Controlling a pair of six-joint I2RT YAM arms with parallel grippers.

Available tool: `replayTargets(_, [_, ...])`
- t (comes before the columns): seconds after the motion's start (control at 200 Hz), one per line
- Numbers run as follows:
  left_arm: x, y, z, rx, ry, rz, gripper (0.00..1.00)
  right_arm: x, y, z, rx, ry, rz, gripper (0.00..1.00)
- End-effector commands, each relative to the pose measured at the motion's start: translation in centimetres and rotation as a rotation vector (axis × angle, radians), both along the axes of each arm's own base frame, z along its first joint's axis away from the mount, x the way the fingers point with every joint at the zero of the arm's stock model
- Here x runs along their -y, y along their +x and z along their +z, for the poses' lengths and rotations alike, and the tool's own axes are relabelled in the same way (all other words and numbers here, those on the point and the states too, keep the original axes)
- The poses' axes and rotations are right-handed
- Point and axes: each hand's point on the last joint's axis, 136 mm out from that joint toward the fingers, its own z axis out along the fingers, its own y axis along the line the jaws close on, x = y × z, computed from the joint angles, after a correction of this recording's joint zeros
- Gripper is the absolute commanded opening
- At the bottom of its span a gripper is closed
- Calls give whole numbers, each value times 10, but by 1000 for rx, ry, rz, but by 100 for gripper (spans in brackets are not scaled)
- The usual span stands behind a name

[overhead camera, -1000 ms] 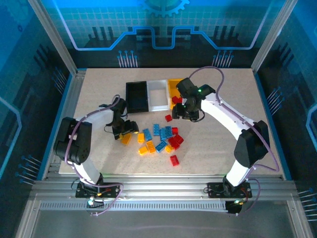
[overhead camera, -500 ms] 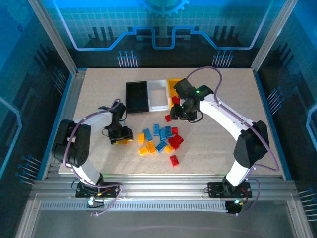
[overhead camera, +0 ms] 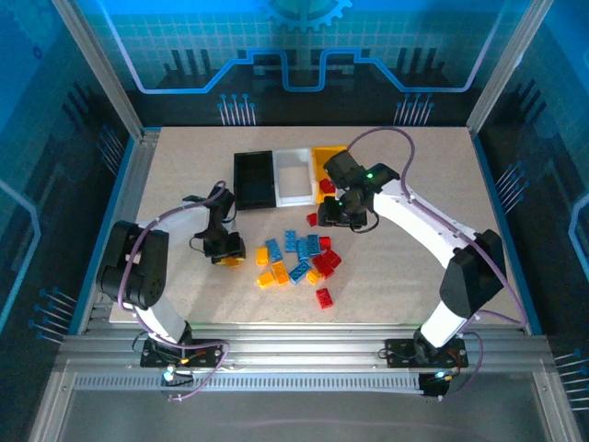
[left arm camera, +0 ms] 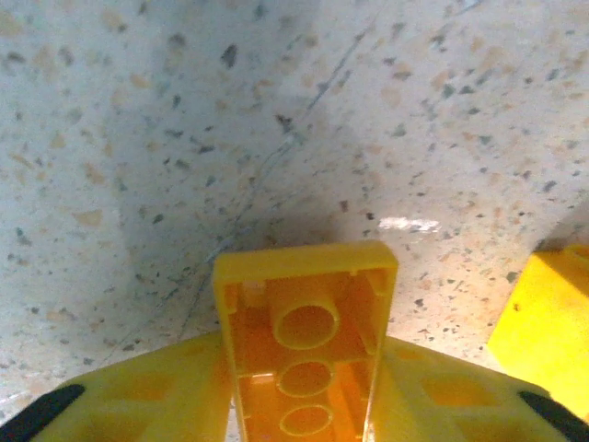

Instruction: Sort the legos into containers by color

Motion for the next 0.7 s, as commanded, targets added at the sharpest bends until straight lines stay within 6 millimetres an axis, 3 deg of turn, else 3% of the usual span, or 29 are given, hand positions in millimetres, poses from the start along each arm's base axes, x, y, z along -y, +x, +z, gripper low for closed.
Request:
replayTargets(0.0, [8, 4, 9, 13, -38, -10, 33, 2, -8, 5, 10, -2, -3, 52])
replayTargets(0.065, [8, 4, 14, 22, -43, -8, 27, 4, -10, 4, 8, -4, -3, 53])
replayTargets(0.225, [9, 2, 28, 42, -52, -2, 26, 7, -15, 5, 7, -5, 0, 54])
replayTargets(0.38, [14, 12, 68, 132, -91, 23, 26, 13, -23, 9, 8, -8, 7, 56])
replayTargets(0.55, [24, 54, 118, 260, -136, 59, 26, 20, -37, 6, -5, -2, 10, 57])
replayTargets(0.695, [35, 105, 134, 312, -153, 83, 26, 26, -49, 4, -18, 3, 6, 58])
